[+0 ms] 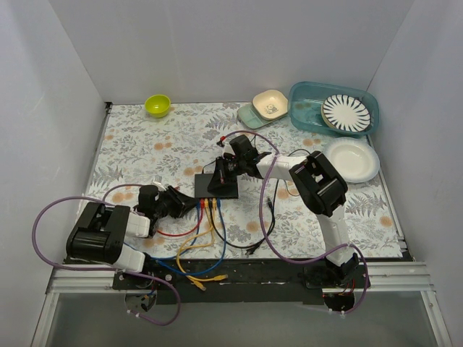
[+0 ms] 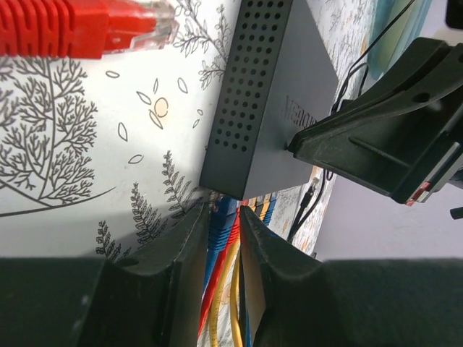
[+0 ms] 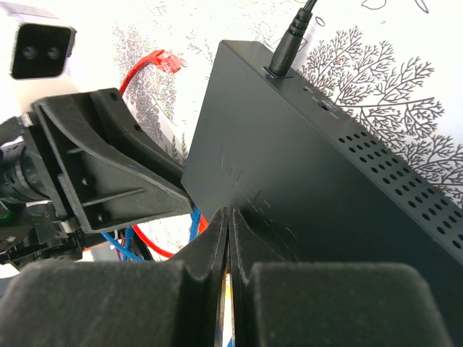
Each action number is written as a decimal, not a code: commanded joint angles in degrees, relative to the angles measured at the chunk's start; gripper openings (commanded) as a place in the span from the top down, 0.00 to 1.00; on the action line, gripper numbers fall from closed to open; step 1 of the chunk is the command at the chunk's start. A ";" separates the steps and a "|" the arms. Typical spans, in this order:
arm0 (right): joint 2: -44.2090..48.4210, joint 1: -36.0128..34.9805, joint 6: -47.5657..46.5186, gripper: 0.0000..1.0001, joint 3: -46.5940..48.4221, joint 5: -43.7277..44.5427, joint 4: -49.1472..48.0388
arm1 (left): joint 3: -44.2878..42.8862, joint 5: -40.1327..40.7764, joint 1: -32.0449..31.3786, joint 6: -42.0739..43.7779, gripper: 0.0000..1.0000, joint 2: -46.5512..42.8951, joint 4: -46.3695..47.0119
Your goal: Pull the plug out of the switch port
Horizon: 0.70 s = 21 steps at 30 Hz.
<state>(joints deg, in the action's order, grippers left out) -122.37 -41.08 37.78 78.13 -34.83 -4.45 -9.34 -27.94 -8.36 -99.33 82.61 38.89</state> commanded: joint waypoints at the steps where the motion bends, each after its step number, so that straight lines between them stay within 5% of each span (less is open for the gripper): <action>1: -2.17 0.21 -0.95 0.94 0.71 2.13 2.51 | 0.29 -3.08 -0.08 0.28 0.77 2.38 4.34; 21: -2.09 0.21 -1.22 0.93 0.10 2.13 2.60 | 0.47 -1.67 0.89 -4.64 0.78 6.25 9.09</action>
<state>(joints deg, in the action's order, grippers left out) -122.41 -40.93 37.74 78.22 -34.72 -4.43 -8.97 -30.28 -8.03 -102.54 88.31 45.45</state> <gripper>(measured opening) 0.067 0.192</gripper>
